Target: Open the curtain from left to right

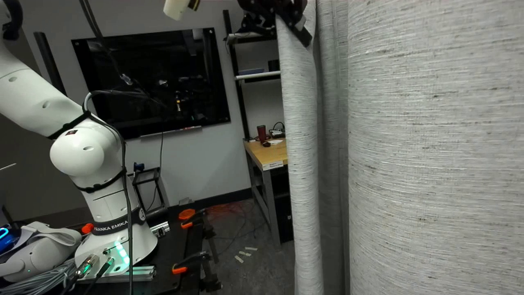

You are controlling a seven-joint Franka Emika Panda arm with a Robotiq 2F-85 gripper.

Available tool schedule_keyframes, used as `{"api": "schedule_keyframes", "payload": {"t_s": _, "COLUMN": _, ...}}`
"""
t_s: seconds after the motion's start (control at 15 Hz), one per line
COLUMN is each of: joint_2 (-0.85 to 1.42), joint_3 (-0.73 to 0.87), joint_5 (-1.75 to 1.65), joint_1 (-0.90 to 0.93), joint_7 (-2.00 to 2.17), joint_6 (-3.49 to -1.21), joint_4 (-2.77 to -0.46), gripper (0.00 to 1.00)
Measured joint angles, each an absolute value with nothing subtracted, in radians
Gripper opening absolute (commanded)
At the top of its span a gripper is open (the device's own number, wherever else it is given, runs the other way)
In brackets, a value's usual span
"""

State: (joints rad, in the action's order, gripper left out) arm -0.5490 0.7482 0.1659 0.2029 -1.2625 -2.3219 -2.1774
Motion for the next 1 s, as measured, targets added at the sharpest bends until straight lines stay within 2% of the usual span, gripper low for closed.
{"api": "schedule_keyframes", "payload": {"t_s": 0.6, "joint_2": -0.318, "joint_3": 0.895, "joint_5": 0.421, "joint_1": 0.235, "joint_7": -1.59, "joint_6": -2.376, "joint_4": -1.985, "gripper": 0.01}}
{"api": "schedule_keyframes", "payload": {"t_s": 1.0, "joint_2": -0.159, "joint_3": 1.184, "joint_5": 0.634, "joint_1": 0.303, "joint_7": -1.657, "joint_6": -2.374, "joint_4": -1.795, "gripper": 0.01}}
